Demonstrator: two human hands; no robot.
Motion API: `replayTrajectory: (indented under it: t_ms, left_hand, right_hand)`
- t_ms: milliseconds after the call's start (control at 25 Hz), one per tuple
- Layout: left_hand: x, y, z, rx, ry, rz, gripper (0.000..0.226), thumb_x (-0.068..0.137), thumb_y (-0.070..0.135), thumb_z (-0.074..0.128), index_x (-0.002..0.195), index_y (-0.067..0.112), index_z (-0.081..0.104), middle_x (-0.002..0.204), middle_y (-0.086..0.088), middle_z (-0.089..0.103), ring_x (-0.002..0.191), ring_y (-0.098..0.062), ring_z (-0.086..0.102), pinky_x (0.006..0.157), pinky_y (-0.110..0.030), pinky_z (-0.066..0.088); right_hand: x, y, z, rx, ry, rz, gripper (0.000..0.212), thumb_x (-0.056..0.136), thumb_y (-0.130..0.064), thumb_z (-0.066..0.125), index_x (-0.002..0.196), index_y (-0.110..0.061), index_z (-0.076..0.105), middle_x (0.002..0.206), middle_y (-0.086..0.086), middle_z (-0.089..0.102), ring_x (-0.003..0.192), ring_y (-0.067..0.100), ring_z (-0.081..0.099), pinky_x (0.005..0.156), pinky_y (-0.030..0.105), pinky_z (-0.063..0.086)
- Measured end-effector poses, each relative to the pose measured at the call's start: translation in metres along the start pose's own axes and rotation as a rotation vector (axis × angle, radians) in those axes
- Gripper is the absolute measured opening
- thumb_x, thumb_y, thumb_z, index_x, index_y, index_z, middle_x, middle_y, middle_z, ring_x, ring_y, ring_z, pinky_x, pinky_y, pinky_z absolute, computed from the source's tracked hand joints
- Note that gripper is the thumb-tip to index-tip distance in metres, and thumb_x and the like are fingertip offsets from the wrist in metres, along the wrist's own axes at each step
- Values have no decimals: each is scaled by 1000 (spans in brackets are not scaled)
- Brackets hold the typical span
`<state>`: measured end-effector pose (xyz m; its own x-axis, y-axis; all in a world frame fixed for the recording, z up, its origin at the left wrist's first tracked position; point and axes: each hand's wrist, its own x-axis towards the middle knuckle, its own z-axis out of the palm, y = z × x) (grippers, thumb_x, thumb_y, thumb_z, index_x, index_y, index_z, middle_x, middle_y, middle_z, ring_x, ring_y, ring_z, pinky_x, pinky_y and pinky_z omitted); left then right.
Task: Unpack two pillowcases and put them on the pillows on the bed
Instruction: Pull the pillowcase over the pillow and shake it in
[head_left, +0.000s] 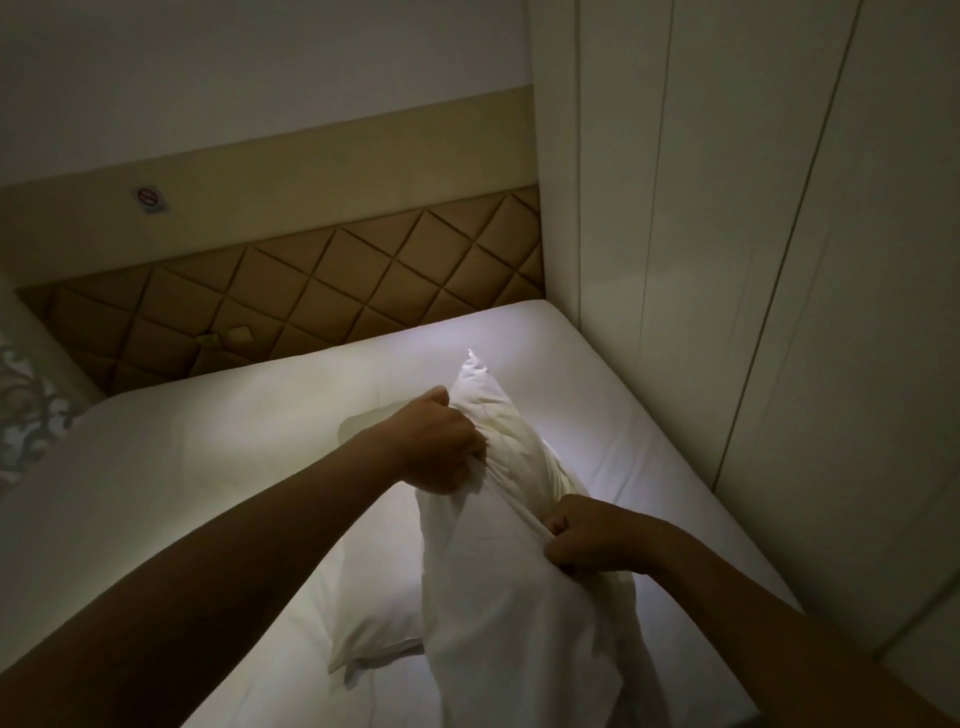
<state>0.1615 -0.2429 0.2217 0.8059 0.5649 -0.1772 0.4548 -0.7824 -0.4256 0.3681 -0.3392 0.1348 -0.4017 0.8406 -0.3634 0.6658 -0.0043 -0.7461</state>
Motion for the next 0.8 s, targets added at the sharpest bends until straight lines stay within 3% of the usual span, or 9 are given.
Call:
replayTrajectory:
  t_ms: [120,240,320,360,440,520,640,800]
  left_hand:
    - [3,2,-3,31,-18,-15,14,84,34,49,82,26,61,87,5,71,75,-17,62,88,-31,36]
    - [3,-1,-5,43,-23,-67,24,87,35,48,83,20,66,89,0,71,78,-19,62,91,-31,43]
    - [8,5,-7,-52,-23,-94,29,89,36,53,100,16,71,102,-2,70,94,-20,63,94,-28,44]
    - [10,9,-8,-105,-9,-100,31,89,38,56,106,16,71,106,-2,69,99,-20,63,93,-26,43]
    - [10,12,-9,-153,-1,-101,32,88,42,58,105,18,71,102,-1,69,97,-18,63,88,-24,42]
    - [8,12,-6,-149,-24,-106,32,90,42,56,105,18,71,98,-1,70,95,-18,65,88,-24,43]
    - [3,12,-2,-145,-23,-104,34,94,40,50,111,20,71,102,0,71,97,-17,63,96,-25,40]
    - [-9,8,10,-58,1,-56,31,94,34,41,93,22,69,84,3,67,71,-13,51,98,-30,33]
  right_hand:
    - [-1,-14,-2,-178,64,-64,32,81,-22,64,55,-19,45,52,-6,39,47,8,34,55,26,35]
    - [4,-42,-8,-224,475,-163,22,82,-36,66,85,-16,56,76,-1,56,65,13,51,65,31,49]
    - [17,-55,-10,-205,670,-184,52,78,-44,69,117,-13,54,107,4,59,93,19,57,83,34,51]
    - [24,-60,-12,-234,654,-168,67,77,-46,70,131,-13,49,123,6,55,108,22,55,93,34,48]
    - [34,-70,-12,-251,498,-116,75,80,-40,74,142,-14,43,138,7,50,124,25,50,103,33,41]
    - [41,-74,-10,-133,369,-92,59,81,-23,75,135,-13,52,131,10,59,119,29,56,100,34,45]
    - [43,-76,-4,1,319,-67,28,80,-12,70,108,-9,63,99,9,69,97,31,65,81,34,55]
    - [42,-70,8,-114,255,-22,30,89,-6,57,119,-6,62,107,8,60,98,23,54,79,26,40]
